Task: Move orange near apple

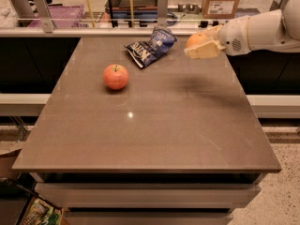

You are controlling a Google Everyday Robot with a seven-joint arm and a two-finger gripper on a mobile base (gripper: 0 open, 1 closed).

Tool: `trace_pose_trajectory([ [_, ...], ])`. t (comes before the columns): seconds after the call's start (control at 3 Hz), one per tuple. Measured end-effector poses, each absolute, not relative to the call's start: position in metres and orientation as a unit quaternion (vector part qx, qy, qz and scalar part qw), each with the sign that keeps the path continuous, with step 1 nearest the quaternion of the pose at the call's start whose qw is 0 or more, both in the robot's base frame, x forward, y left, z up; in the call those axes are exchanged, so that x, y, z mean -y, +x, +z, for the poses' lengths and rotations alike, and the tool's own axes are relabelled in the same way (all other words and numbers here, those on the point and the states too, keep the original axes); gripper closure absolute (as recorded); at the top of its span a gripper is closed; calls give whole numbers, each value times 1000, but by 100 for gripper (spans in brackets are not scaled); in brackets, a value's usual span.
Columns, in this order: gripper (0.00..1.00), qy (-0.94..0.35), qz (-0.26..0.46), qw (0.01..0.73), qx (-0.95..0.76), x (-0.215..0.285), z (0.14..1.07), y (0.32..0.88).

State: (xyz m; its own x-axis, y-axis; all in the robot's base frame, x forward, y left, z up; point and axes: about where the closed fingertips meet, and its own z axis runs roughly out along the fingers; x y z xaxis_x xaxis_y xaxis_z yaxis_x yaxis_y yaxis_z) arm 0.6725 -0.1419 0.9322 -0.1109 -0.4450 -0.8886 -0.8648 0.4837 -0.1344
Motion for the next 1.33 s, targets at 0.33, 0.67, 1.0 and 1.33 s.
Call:
trace_pose_trajectory([
  [0.33,100,-463,224,478,-712,117,924,666],
  [0.67,100,-473,237,474,-704,93,917,661],
  [1.0,100,-485,245,471,-695,70,914,654],
  [1.33,100,-495,254,470,-685,49,909,648],
])
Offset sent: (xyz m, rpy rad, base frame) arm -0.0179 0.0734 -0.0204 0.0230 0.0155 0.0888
